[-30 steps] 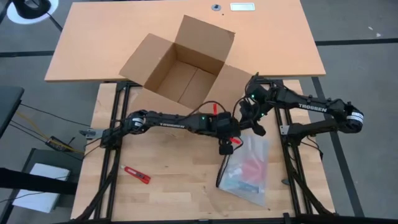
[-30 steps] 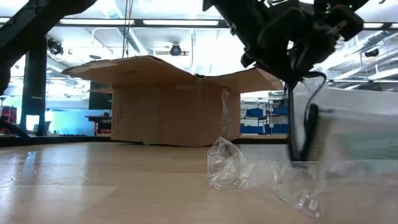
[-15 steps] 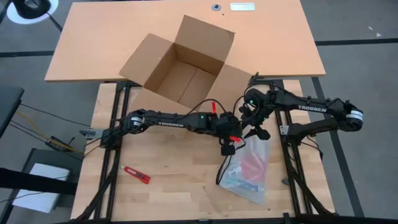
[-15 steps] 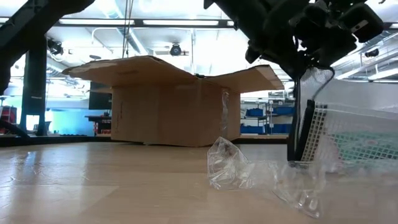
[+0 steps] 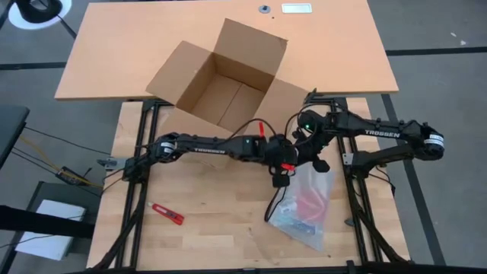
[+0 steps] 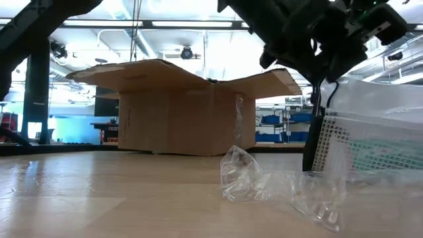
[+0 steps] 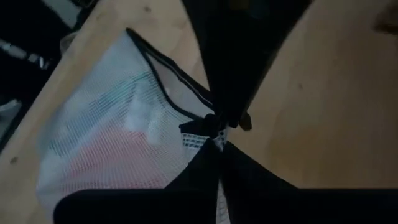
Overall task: Unpack boxes
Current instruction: Close the zip bag
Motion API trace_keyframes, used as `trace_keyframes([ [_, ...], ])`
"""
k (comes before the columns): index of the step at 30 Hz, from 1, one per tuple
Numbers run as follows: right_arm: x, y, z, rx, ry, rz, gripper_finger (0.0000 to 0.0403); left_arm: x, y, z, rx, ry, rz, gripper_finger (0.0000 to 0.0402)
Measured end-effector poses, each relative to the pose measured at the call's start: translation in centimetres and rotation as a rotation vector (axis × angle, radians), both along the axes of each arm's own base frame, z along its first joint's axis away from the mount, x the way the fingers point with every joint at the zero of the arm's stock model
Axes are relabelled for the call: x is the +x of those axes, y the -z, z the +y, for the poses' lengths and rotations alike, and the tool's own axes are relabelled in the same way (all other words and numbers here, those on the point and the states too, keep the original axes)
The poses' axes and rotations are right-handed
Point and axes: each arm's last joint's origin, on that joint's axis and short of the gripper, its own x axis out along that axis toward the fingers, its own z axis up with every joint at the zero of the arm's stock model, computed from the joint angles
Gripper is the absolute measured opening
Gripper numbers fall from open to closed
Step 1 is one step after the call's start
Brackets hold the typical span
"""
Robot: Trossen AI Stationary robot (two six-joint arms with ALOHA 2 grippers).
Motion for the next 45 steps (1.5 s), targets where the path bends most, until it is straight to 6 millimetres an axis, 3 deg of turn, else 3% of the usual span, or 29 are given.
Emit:
trace_keyframes([
  [6, -0.6, -0.2, -1.6, 0.119, 0.091, -0.017, 0.0003, -0.5, -0.3, -0.6, 0.049, -0.038, 0.037, 0.0012],
  [12, -0.9, -0.6, -3.0, 0.245, 0.147, -0.070, 0.0002, -1.1, -2.5, -1.7, 0.147, -0.104, 0.044, 0.0012],
  [19, -1.2, -0.6, -3.8, 0.294, 0.185, -0.094, 0.0001, -1.5, -0.8, -3.0, 0.249, -0.156, 0.116, 0.0012],
  [28, -1.5, -0.2, -4.1, 0.337, 0.210, -0.083, 0.0000, -1.3, -0.1, -4.2, 0.277, -0.162, 0.104, 0.0012],
  [33, -2.0, 1.1, -4.0, 0.425, 0.230, -0.070, 0.0000, -1.0, -1.5, -5.6, 0.386, -0.086, 0.067, 0.0012],
  [38, -1.6, 1.2, -3.6, 0.424, 0.208, -0.087, 0.0000, -1.1, -4.4, -4.5, 0.462, -0.095, 0.033, 0.0012],
  [42, -1.1, 1.1, -3.6, 0.421, 0.233, -0.096, 0.0000, -0.8, -4.9, -2.3, 0.531, -0.095, 0.045, 0.0012],
  [45, -1.0, 1.0, -3.6, 0.421, 0.250, -0.093, 0.0000, -0.7, -4.9, -1.5, 0.617, 0.042, 0.078, 0.0012],
])
